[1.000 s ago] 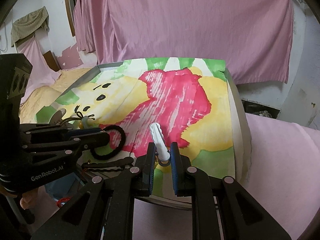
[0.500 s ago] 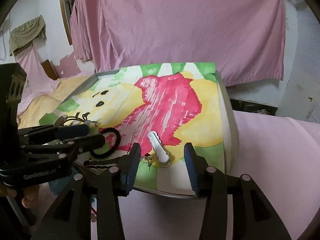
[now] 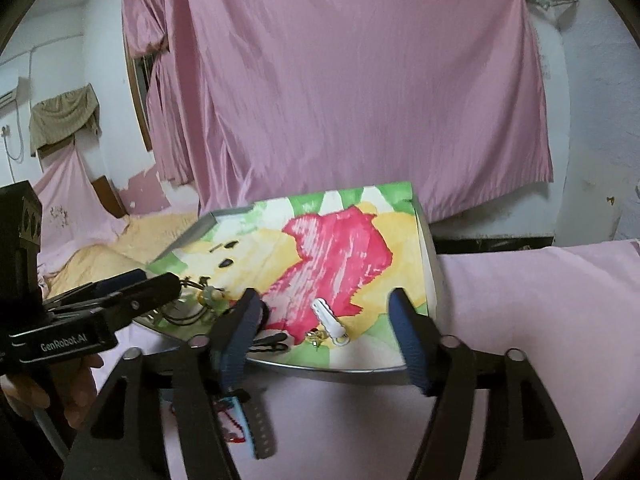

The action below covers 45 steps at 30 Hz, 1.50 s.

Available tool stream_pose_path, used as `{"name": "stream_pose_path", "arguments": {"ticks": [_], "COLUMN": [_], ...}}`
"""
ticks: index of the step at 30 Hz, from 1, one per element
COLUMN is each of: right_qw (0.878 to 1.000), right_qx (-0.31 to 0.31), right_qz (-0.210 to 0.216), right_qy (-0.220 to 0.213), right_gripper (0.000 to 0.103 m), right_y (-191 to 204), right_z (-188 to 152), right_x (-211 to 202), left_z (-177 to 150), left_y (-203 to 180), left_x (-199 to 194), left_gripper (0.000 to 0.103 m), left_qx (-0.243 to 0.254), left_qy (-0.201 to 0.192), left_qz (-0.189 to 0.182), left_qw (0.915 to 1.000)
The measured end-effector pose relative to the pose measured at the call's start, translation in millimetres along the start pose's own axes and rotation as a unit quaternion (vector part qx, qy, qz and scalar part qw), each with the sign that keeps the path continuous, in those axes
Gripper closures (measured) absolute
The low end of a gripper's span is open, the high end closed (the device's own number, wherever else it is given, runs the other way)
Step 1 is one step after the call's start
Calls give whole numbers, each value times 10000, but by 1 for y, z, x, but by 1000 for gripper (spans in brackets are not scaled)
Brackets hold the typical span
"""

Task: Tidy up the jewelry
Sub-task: 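Open both tools to release the earring and clip into the tray, then move both tools to the blue smartwatch and red string bracelet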

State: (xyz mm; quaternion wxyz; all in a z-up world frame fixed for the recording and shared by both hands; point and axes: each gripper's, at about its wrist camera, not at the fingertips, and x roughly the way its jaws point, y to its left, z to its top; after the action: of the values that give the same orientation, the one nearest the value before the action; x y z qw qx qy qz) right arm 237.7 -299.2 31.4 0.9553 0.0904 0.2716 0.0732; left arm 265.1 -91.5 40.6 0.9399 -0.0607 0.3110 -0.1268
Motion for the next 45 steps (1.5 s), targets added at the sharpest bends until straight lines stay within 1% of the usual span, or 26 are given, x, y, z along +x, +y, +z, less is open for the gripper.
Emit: {"name": "stream_pose_path", "arguments": {"ticks": [1,3,4,6,10,12,13,18,25,32,36,39,45], "right_qw": [9999,9997,9994,9989,9974,9963,9958,9929,9900,9902,9913,9923,9941], "right_qx": [-11,-23,-35,-80,-184,-250,-279,-476,-778,-897,-902,-911,-921], "right_qz": [-5,-26,-36,-64,-115,-131,-135,-175,-228,-253,-259,-298,-334], "right_qy": [-103,-250,-330,-456,-693,-810,-861,-1073,-1151,-1039,-921,-778,-467], "right_gripper": [28,18,16,9,7,2,2,2,2,2,2,2,2], "right_y": [2,5,7,11,19,23,25,35,46,48,48,48,45], "right_z": [-1,-3,-5,-7,-12,-16,-17,-25,-35,-44,-46,-46,-44], "right_x": [-5,-13,-18,-26,-42,-51,-55,-74,-87,-96,-95,-90,-81], "left_z": [-2,-5,-8,-12,-24,-29,-33,-44,-58,-68,-71,-71,-70], "left_y": [2,6,9,13,21,25,27,32,36,38,35,33,37], "left_x": [-8,-19,-25,-35,-54,-61,-66,-81,-94,-101,-101,-97,-83], "left_gripper": [12,6,3,1,1,1,1,1,1,1,1,1,1], "left_qx": [-34,-91,-130,-193,-325,-344,-357,-369,-371,-399,-317,-306,-361], "left_qy": [-156,-374,-498,-684,-1036,-1143,-1216,-1344,-1296,-1250,-1179,-1064,-613], "left_qz": [26,80,118,126,154,163,176,262,338,336,352,347,258], "left_qw": [9999,9992,9986,9974,9940,9927,9918,9899,9903,9908,9919,9932,9971]}}
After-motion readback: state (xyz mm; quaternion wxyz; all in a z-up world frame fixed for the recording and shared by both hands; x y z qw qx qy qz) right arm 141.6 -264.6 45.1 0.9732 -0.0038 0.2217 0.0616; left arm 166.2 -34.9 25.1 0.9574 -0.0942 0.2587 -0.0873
